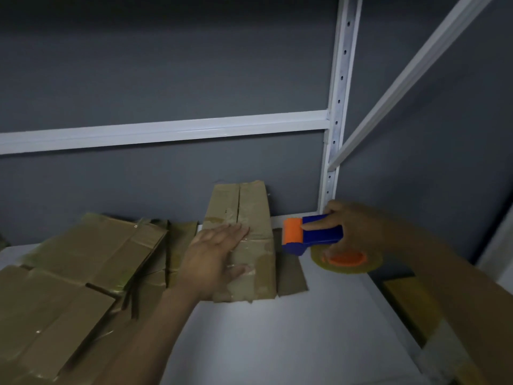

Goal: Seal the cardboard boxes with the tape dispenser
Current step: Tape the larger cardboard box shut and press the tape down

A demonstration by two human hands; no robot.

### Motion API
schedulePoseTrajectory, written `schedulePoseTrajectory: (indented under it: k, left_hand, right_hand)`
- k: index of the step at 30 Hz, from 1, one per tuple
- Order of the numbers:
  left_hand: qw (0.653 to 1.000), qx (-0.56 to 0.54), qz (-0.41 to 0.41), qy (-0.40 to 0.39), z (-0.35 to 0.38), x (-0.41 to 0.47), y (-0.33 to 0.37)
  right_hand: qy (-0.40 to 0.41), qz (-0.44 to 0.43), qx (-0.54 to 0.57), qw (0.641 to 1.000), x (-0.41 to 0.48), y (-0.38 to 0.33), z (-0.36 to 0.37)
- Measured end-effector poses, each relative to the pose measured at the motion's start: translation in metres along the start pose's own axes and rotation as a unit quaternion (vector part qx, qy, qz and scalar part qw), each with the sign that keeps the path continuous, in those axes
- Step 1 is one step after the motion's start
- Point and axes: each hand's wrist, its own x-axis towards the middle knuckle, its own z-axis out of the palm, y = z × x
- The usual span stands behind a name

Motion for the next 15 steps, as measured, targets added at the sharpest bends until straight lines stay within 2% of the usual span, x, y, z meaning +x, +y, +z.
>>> schedulePoseTrajectory:
  k: [5,8,11,15]
  left_hand:
    - [0.997,0.062,-0.003,-0.047,-0.004,0.007,0.014]
    - [0.993,0.118,0.013,-0.02,0.005,0.015,0.03]
    - [0.991,0.127,0.049,0.003,0.018,0.024,0.041]
    - [0.99,0.133,0.044,0.022,0.02,0.023,0.037]
  right_hand:
    - [0.021,0.026,-0.028,0.999,-0.012,0.014,0.014]
    - [0.028,0.014,-0.041,0.999,-0.005,0.012,0.028]
    - [0.009,0.017,-0.018,1.0,-0.003,0.012,0.037]
    - [0.011,0.006,-0.019,1.0,-0.007,0.019,0.035]
